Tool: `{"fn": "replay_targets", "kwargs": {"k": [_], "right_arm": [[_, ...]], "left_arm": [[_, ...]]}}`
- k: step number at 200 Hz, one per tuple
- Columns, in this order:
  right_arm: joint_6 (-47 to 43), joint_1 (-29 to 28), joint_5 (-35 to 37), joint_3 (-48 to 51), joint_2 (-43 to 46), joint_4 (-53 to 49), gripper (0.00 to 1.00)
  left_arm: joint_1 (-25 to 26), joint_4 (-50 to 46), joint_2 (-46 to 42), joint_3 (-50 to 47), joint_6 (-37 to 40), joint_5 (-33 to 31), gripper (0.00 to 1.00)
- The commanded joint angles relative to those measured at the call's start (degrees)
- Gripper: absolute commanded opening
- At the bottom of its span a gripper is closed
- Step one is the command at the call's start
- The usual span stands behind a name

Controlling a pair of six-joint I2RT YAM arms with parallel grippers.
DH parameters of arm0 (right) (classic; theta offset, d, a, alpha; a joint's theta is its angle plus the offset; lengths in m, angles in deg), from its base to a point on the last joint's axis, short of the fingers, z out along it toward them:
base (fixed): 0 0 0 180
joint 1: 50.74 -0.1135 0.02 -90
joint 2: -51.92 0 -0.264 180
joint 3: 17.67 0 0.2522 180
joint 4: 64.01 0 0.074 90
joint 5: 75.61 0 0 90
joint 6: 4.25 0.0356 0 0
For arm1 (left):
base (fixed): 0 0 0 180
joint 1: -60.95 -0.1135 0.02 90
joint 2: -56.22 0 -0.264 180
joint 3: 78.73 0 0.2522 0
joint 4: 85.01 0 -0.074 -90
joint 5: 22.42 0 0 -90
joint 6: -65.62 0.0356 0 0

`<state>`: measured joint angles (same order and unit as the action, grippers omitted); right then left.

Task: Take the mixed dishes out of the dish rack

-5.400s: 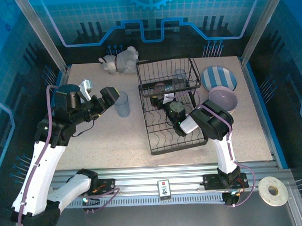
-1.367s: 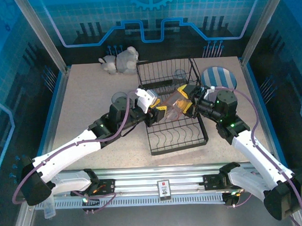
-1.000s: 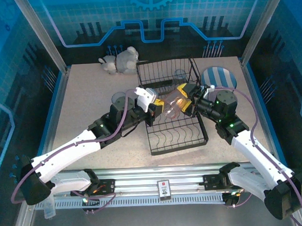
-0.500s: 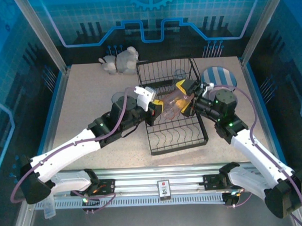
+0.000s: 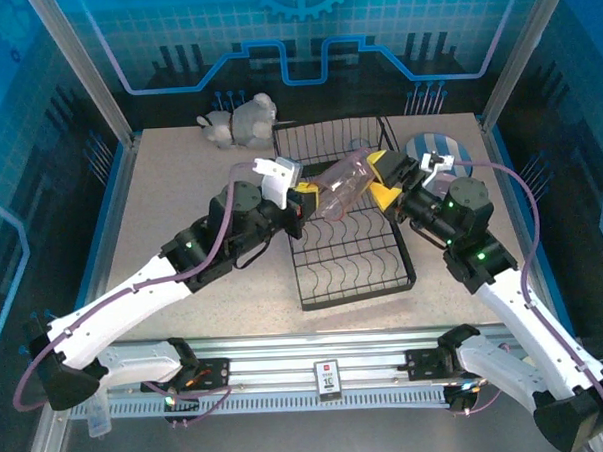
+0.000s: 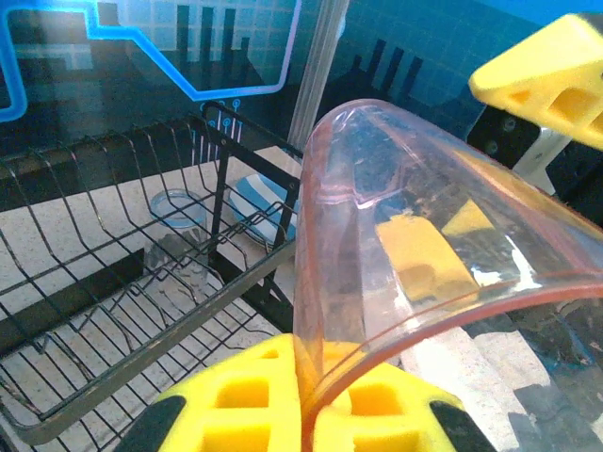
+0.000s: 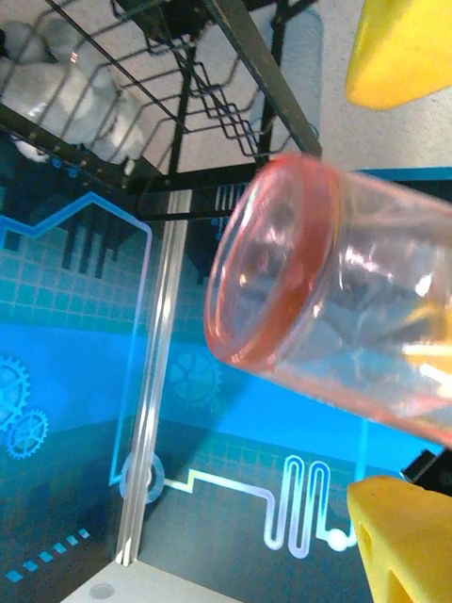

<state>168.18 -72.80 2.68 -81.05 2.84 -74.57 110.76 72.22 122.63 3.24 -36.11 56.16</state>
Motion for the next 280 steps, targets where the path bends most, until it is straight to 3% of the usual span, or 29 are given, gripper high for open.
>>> {"fn": "replay_targets", "kwargs": {"k": [1, 68, 112, 140, 181, 229, 249, 280], "right_arm": [[-3.32, 1.46, 4.84, -1.09, 1.25, -0.03, 1.00], [-10.54, 3.69, 4.50, -4.08, -4.38, 10.19, 1.00], [-16.03, 3.19, 2.92, -6.58, -10.62, 17.42, 1.00], [-21.40, 1.57, 2.72, -8.27, -13.86, 19.54, 1.00], [-36.82, -3.43, 3.88, -11.24, -15.42, 18.27, 1.00], [-60.46, -11.67, 5.52, -11.34, -13.14, 16.10, 1.00], [-65.88, -13.44, 5.82, -8.71, -11.08, 17.11, 1.00], [-73.72, -15.53, 6.24, -4.26, -6.94, 17.92, 1.00]], "left_arm": [[0.30, -1.47, -2.31, 3.64, -0.27, -3.16, 0.00], [-1.38, -12.10, -6.83, 9.67, -3.53, -12.47, 0.00], [-5.63, -26.82, -11.06, 14.55, -8.95, -19.88, 0.00], [-10.73, -39.64, -11.22, 19.86, -14.10, -20.26, 0.00], [-20.76, -59.58, -2.45, 32.71, -18.93, -13.58, 0.00], [-32.04, -72.76, 12.79, 47.31, -19.71, 2.62, 0.00], [-34.46, -75.16, 18.58, 50.87, -19.39, 7.73, 0.00], [-36.21, -79.86, 26.49, 56.11, -18.41, 10.11, 0.00]]}}
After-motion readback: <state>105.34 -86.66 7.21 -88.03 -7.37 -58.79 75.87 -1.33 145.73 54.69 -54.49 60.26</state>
